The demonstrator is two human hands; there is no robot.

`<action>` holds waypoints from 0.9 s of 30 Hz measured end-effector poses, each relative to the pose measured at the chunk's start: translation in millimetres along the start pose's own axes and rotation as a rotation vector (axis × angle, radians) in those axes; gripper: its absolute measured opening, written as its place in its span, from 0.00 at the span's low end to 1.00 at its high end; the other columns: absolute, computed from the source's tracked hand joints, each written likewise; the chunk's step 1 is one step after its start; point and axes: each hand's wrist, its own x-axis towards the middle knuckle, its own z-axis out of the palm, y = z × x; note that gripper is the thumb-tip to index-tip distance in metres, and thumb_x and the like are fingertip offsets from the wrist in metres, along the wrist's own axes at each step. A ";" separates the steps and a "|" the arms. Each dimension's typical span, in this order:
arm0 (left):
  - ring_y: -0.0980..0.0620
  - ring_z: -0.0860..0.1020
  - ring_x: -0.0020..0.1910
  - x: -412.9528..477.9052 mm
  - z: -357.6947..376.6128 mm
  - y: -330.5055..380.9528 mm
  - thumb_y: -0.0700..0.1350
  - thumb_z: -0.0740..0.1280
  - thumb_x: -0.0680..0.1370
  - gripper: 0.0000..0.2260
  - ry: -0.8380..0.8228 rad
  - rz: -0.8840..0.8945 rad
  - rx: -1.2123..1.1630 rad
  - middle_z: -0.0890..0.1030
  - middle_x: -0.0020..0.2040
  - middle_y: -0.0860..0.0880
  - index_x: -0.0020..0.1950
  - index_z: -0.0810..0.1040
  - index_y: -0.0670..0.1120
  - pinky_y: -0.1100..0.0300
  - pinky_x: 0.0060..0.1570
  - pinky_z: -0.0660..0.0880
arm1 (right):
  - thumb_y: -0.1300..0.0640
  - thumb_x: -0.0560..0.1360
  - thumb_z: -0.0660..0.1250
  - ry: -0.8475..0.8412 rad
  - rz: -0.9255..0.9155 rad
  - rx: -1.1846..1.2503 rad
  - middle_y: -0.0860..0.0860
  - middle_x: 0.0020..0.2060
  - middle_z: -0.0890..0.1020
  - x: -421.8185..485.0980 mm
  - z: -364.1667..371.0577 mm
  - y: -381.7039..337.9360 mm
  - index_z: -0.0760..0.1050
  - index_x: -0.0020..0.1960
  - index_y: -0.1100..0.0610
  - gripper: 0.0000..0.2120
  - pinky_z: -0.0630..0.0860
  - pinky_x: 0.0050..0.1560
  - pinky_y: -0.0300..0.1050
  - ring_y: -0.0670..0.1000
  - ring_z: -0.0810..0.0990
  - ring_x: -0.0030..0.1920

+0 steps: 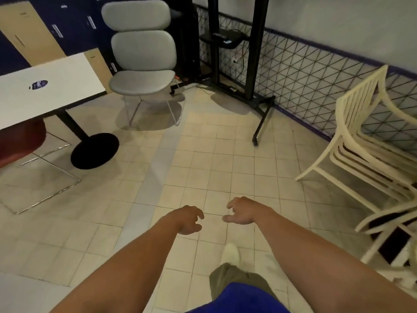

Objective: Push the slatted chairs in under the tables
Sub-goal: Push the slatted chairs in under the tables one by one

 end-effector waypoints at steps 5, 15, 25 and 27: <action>0.51 0.73 0.67 66.3 -95.1 -5.0 0.51 0.64 0.82 0.20 -0.008 0.001 0.022 0.73 0.70 0.50 0.74 0.70 0.52 0.58 0.66 0.69 | 0.35 0.75 0.66 0.005 0.008 0.044 0.52 0.73 0.70 64.7 -87.5 0.5 0.64 0.77 0.52 0.36 0.68 0.69 0.52 0.54 0.70 0.71; 0.51 0.74 0.66 206.7 -258.9 4.6 0.51 0.65 0.81 0.19 0.006 0.119 0.064 0.74 0.69 0.50 0.72 0.71 0.53 0.58 0.65 0.69 | 0.35 0.74 0.66 0.088 0.086 0.110 0.53 0.72 0.72 167.2 -240.0 30.9 0.64 0.76 0.54 0.37 0.69 0.69 0.51 0.53 0.72 0.69; 0.50 0.73 0.65 408.1 -423.9 25.8 0.51 0.65 0.81 0.20 -0.112 0.354 0.313 0.74 0.69 0.48 0.74 0.70 0.51 0.62 0.60 0.68 | 0.34 0.76 0.62 0.180 0.336 0.298 0.52 0.74 0.69 277.8 -351.1 84.4 0.62 0.77 0.53 0.36 0.66 0.71 0.50 0.53 0.67 0.73; 0.50 0.74 0.65 438.2 -454.2 40.7 0.51 0.65 0.81 0.21 -0.144 0.397 0.367 0.74 0.70 0.48 0.74 0.70 0.50 0.63 0.59 0.69 | 0.34 0.76 0.62 0.217 0.383 0.345 0.53 0.74 0.69 286.6 -372.6 93.3 0.63 0.77 0.53 0.36 0.66 0.71 0.51 0.54 0.68 0.73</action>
